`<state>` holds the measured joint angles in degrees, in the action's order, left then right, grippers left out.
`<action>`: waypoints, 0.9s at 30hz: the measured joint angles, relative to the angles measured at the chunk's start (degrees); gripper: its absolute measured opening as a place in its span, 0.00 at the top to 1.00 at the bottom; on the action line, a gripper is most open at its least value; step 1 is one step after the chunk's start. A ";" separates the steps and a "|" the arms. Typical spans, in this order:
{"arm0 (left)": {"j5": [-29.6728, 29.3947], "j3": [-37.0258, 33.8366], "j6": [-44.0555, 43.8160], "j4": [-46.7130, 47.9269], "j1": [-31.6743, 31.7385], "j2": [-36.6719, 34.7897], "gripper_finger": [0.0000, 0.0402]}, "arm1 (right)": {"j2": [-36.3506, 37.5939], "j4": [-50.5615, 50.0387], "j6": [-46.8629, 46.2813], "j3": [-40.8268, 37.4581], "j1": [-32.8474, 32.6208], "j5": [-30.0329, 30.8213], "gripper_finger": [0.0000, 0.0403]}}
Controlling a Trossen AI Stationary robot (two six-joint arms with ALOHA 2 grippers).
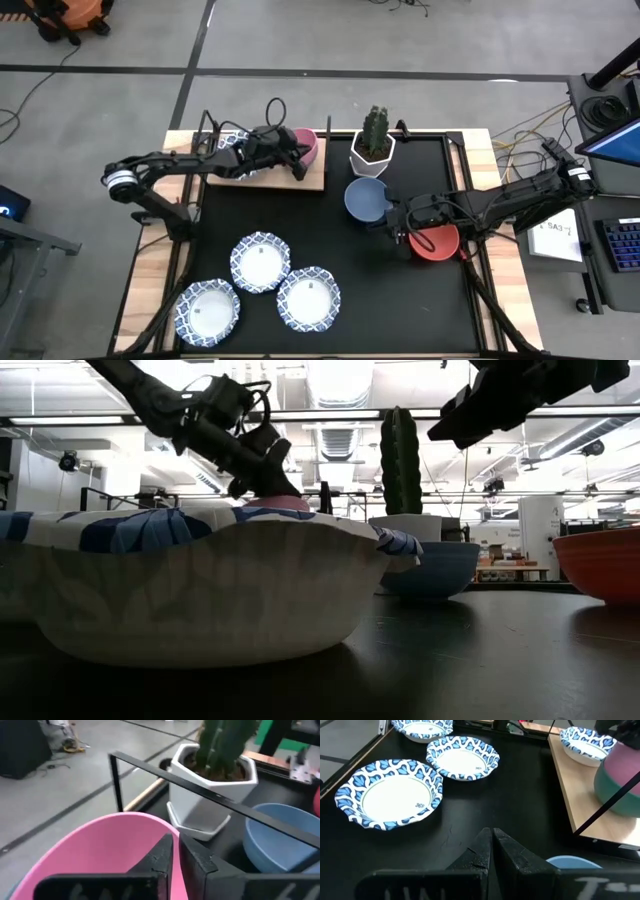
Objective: Place and stack bowls onto a shelf
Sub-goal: Stack the pink bowl on top of the green bowl on the shelf
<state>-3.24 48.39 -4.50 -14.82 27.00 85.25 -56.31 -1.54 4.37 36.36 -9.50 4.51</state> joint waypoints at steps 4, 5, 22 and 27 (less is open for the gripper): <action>0.43 0.04 -0.58 1.85 -0.13 0.31 0.99 | 0.00 0.59 0.13 0.00 0.00 0.00 0.98; 0.43 0.08 -0.56 2.21 -0.19 0.31 0.99 | -0.02 0.56 0.13 0.00 0.00 0.00 0.98; -5.85 1.08 -0.74 -4.53 -0.48 1.22 1.00 | -0.02 1.09 0.13 0.00 0.00 0.02 0.98; -10.63 0.76 -1.68 -12.83 -0.37 6.15 1.00 | -0.02 1.78 0.13 0.00 0.00 0.02 0.98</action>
<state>-13.87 49.15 -6.18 -27.65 26.63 91.40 -56.34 0.24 4.49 36.36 -9.50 4.54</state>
